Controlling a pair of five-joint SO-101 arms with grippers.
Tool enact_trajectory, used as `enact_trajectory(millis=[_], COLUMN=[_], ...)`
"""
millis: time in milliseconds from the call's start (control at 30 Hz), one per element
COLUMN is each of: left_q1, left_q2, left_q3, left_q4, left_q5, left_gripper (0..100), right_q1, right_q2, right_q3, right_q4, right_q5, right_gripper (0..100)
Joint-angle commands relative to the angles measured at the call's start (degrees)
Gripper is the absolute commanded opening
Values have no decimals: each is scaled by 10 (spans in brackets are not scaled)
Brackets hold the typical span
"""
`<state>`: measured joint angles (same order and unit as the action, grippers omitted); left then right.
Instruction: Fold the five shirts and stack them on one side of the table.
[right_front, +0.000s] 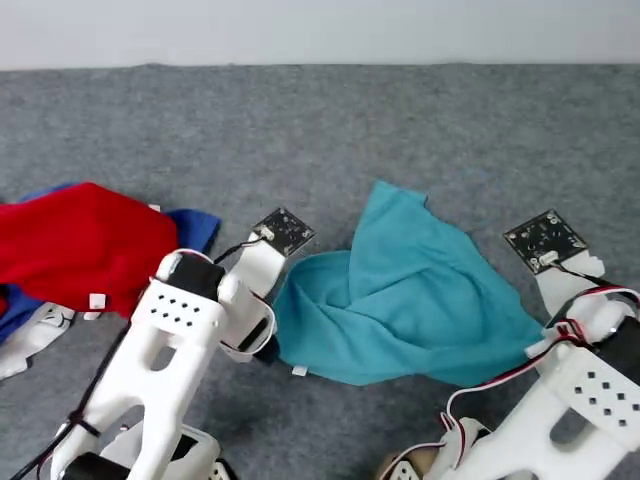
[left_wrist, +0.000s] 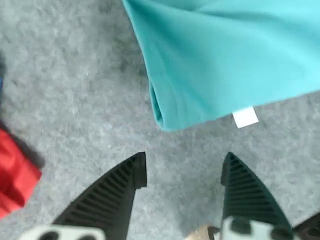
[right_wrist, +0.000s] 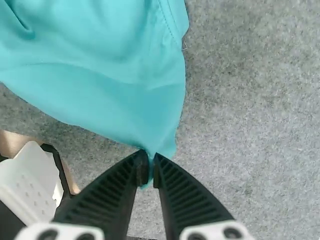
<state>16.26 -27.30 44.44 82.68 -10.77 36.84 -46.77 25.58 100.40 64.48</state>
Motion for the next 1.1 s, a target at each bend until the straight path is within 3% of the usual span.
enact_trajectory(millis=[0,267,600,767,1067], left_q1=[4,4,9,55,104], left_q2=[-18,78,208,238,306], left_q3=[7,-22,-117,-116,-121], left_q4=[-51,-95,-42,-40,-60], left_q5=[10,18,14,18,18], left_gripper=[249,249,246,245,91], right_q1=[7,7,7,7,7], right_q2=[-12,-13,-14,-14,-14], right_q3=[-26,-26,-26,-26,-26], right_q4=[22,22,22,22,22], right_q5=[3,3,3,3,3], right_gripper=[9,9,9,9,9])
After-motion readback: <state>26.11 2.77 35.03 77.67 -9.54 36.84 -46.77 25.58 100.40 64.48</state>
